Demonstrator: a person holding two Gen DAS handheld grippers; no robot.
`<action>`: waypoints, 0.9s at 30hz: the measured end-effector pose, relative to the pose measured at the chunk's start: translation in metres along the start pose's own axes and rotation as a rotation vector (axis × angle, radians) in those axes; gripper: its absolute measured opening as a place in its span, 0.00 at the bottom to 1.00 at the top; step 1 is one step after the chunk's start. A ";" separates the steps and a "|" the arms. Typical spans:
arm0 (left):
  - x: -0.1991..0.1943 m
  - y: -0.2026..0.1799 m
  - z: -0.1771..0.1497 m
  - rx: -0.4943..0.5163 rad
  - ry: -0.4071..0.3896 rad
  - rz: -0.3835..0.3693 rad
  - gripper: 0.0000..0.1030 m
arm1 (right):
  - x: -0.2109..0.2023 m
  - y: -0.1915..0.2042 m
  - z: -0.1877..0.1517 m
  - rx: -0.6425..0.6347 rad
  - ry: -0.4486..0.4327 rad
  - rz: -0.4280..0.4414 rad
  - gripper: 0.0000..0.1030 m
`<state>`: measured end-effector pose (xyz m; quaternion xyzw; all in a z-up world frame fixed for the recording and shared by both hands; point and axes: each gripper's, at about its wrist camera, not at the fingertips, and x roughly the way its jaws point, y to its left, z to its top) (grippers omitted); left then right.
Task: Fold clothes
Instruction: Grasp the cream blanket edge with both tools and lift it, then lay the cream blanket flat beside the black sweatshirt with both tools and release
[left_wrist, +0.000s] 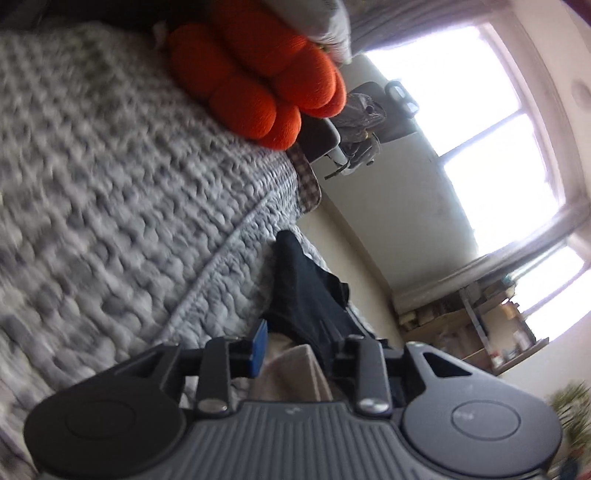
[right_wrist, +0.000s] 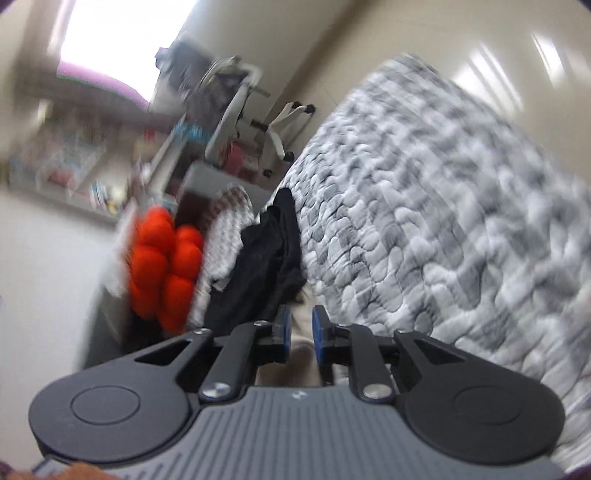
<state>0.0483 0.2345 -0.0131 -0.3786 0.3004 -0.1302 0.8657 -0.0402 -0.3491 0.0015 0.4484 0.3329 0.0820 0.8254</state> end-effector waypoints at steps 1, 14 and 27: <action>-0.001 -0.003 -0.001 0.045 0.000 0.019 0.30 | 0.001 0.006 -0.004 -0.062 0.005 -0.022 0.20; 0.015 -0.035 -0.029 0.579 0.090 0.185 0.36 | 0.029 0.035 -0.033 -0.572 0.013 -0.221 0.59; 0.043 -0.055 -0.034 0.655 0.122 0.198 0.25 | 0.063 0.044 -0.032 -0.604 -0.016 -0.232 0.44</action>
